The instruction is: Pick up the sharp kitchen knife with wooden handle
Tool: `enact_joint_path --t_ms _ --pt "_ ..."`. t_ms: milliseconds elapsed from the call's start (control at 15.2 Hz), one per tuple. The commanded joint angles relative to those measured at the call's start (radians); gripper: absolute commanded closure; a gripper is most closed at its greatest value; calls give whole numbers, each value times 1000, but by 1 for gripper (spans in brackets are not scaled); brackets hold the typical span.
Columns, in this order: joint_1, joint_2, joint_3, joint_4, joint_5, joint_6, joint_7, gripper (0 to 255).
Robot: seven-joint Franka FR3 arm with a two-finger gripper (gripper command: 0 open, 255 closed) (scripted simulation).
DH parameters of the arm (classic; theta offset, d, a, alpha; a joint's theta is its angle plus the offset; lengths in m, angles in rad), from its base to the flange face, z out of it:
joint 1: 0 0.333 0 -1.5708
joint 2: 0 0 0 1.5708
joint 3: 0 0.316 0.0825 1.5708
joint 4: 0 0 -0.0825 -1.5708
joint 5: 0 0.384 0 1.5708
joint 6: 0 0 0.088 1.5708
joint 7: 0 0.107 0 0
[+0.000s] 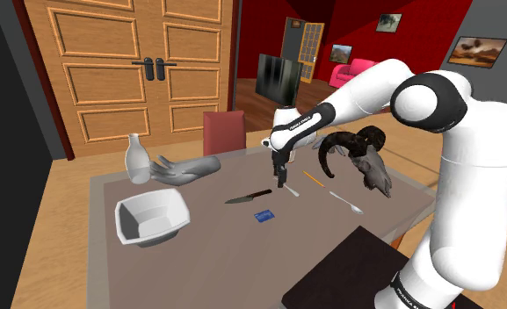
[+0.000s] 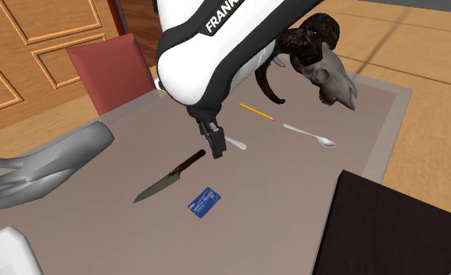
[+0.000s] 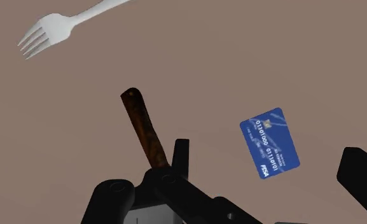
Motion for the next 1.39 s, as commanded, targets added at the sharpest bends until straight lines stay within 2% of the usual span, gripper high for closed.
enact_joint_path --t_ms 0,726,1320 --pt "0 70 18 60 6 15 -40 0" --pt "-1 459 106 458 -16 34 -220 0" --pt "-4 539 108 484 -14 88 -218 0"
